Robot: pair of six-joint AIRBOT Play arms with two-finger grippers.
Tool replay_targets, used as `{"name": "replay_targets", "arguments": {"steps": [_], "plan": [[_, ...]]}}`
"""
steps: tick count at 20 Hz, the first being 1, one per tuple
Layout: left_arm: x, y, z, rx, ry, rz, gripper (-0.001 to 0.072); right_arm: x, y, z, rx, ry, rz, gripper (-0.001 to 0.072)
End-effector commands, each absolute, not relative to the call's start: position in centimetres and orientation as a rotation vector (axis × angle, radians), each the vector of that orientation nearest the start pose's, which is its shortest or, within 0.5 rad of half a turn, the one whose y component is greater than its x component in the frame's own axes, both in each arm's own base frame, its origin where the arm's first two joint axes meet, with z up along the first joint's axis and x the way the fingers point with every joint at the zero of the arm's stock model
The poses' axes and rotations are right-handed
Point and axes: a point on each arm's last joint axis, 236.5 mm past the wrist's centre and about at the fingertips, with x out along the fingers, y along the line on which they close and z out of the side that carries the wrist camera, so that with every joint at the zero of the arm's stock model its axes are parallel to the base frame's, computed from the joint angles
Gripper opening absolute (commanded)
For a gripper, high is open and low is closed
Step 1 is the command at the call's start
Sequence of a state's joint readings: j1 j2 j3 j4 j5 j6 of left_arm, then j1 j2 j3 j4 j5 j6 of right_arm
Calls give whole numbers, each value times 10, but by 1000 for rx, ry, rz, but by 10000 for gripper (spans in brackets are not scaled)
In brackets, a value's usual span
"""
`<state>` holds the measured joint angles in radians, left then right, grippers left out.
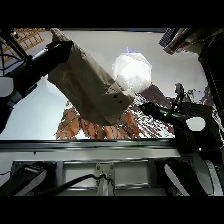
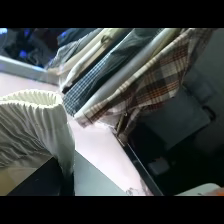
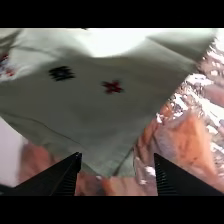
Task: Fold the clothes and pants, and hang the long-sleeved shirts on hangers.
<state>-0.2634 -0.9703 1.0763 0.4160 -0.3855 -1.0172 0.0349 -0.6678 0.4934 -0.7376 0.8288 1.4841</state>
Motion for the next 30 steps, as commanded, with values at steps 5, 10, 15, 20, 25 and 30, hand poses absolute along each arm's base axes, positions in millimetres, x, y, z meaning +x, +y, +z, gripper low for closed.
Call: {"name": "replay_targets", "arguments": {"steps": [5,10,15,20,25,30], "plan": [[412,-191,290,-483,197,-570,5,241,197,-1,766,1071,437,510],[412,-190,291,-483,196,-569,5,231,251,-30,857,1155,404,537],[410,-190,293,-483,191,-572,5,245,291,-46,1237,1207,172,618],[409,-189,295,-483,186,-571,5,223,311,-94,1370,1291,-74,686],[409,-190,295,-483,187,-572,5,245,299,-96,1382,1187,-127,512],[409,-190,295,-483,187,-572,5,263,312,-90,1370,1157,-104,513]]}}
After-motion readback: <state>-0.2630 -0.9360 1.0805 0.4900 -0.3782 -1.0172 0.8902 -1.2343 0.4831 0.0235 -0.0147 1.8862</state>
